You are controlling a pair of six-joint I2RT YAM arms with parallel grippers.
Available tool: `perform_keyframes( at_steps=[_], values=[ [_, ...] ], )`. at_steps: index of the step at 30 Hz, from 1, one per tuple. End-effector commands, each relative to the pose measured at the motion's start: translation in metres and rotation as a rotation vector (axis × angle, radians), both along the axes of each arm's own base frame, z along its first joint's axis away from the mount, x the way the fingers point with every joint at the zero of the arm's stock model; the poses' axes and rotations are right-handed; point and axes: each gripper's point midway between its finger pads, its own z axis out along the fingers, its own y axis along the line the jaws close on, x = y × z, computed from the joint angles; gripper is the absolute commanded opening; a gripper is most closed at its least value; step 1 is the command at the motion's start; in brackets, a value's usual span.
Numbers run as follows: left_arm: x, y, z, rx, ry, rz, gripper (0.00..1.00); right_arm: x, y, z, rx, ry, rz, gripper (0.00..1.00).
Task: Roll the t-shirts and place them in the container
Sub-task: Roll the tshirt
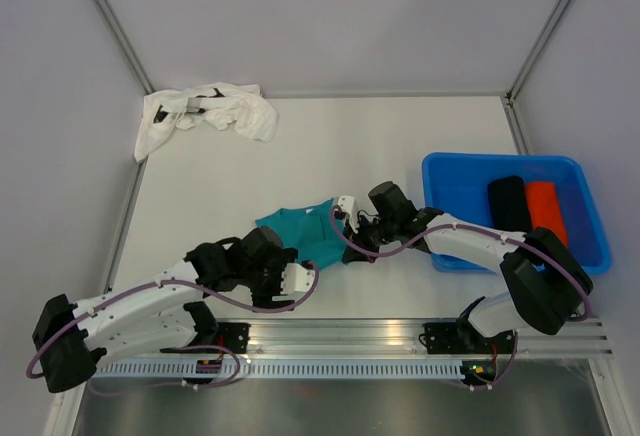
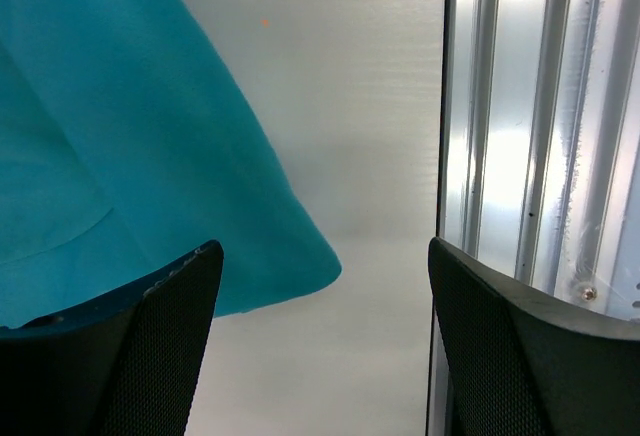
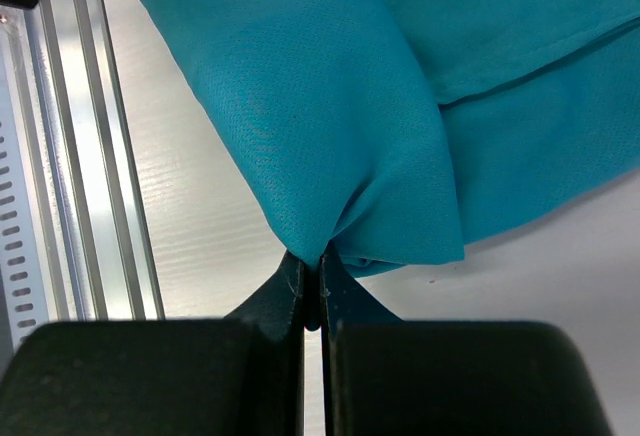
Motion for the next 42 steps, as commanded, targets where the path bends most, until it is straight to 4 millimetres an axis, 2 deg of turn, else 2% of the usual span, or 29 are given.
perform_keyframes(
  at_steps=[1,6,8,11,14,15,16,18,20,21,23,24,28,32,37,40,41,42],
  values=[
    [0.012,0.0,-0.01,0.001,-0.053,0.13,0.88,0.005,0.014,0.018,0.058,0.0,0.018,0.0],
    [0.02,-0.005,-0.021,0.028,-0.066,0.134,0.88,0.006,0.015,0.018,0.059,0.012,0.004,0.0],
    [0.035,-0.003,-0.025,0.056,-0.119,0.173,0.87,0.006,0.014,0.018,0.058,0.01,0.004,0.0],
    [0.035,-0.003,-0.025,0.048,-0.129,0.169,0.78,0.005,0.014,0.017,0.056,0.012,0.009,0.0],
    [0.033,-0.003,-0.026,0.048,-0.117,0.165,0.46,0.002,0.013,0.016,0.048,0.029,0.019,0.0],
    [0.031,-0.002,-0.027,0.057,-0.114,0.153,0.26,0.001,0.012,0.016,0.044,0.032,0.02,0.0],
    [0.029,-0.001,-0.027,0.062,-0.106,0.139,0.16,0.001,0.012,0.017,0.042,0.032,0.023,0.0],
    [0.021,-0.003,-0.023,0.062,-0.077,0.071,0.04,-0.002,0.01,0.016,0.027,0.049,0.022,0.0],
    [0.009,0.001,-0.017,0.08,-0.022,-0.001,0.02,-0.007,0.009,0.02,0.032,0.067,0.035,0.0],
    [0.012,0.005,-0.015,0.094,-0.023,-0.028,0.02,-0.012,0.008,0.022,0.035,0.087,0.042,0.0],
    [0.005,0.013,-0.007,0.114,0.047,-0.057,0.02,-0.024,0.007,0.023,0.05,0.136,0.071,0.0],
    [0.011,0.019,-0.007,0.125,0.073,-0.049,0.02,-0.033,0.007,0.027,0.07,0.169,0.096,0.0],
    [-0.007,0.034,0.004,0.151,0.25,-0.088,0.02,-0.054,0.0,0.018,0.065,0.244,0.102,0.0],
    [-0.028,0.036,0.011,0.142,0.365,-0.174,0.02,-0.073,0.001,0.02,0.08,0.318,0.097,0.0],
    [-0.041,0.034,0.03,0.08,0.417,-0.245,0.02,-0.105,0.01,0.03,0.102,0.389,0.169,0.0],
    [-0.044,0.038,0.025,0.068,0.466,-0.262,0.02,-0.095,0.011,0.029,0.084,0.364,0.118,0.16],
    [-0.042,0.038,0.021,0.061,0.492,-0.257,0.02,-0.085,0.012,0.026,0.069,0.331,0.082,0.28],
    [-0.04,0.038,0.02,0.054,0.503,-0.256,0.02,-0.072,0.014,0.026,0.075,0.312,0.051,0.32]
  ],
)
